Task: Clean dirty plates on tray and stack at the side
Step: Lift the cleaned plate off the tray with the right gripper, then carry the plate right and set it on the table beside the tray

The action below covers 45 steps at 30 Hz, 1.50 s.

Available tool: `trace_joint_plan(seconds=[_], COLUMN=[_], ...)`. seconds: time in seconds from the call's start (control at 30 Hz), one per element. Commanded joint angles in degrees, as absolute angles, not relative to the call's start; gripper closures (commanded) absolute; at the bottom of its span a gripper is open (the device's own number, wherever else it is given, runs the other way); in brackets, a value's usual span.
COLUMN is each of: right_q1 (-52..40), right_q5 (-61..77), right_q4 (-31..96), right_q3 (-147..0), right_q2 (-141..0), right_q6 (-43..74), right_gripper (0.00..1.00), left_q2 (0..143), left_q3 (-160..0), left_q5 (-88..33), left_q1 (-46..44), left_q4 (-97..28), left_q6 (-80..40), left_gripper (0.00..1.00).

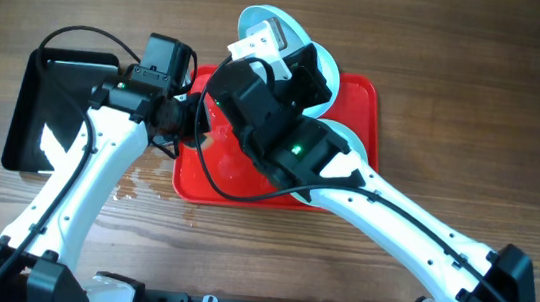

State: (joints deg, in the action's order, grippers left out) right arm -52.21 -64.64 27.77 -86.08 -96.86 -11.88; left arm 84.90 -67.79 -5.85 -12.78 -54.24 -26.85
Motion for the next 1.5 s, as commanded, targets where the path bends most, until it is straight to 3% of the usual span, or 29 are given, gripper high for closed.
trace_joint_plan(seconds=[0.0, 0.33, 0.5, 0.7, 1.03, 1.47], right_q1=[-52.34, -52.34, -50.39, -42.59, -17.21, 18.79], right_q5=[-66.96, -65.14, -38.92, -27.53, 10.96, 12.05], right_q4=[27.42, 28.32, 33.82, 40.25, 48.99, 48.97], right_q3=[-86.67, -86.67, -86.67, -86.67, -86.67, -79.68], right_q2=[-97.95, -97.95, -97.95, -96.79, -95.68, -96.86], right_q6=[-11.73, -4.38, 5.54, 20.16, 21.04, 21.32], right_gripper=[0.96, 0.96, 0.96, 0.96, 0.96, 0.96], left_q2=[85.25, 85.25, 85.25, 85.25, 85.25, 85.25], left_q3=[-67.72, -67.72, -67.72, -67.72, -67.72, -67.72], left_q5=[-5.08, -5.08, -5.1, -5.1, -5.08, -5.08], left_q1=[-12.58, -12.58, -12.58, -12.58, -12.58, -12.58], left_q4=[-53.74, -53.43, -53.47, -53.89, -53.63, -53.63], left_q6=[-25.98, -25.96, -25.98, -25.98, -25.96, -25.96], left_gripper=[0.96, 0.96, 0.96, 0.96, 0.96, 0.96])
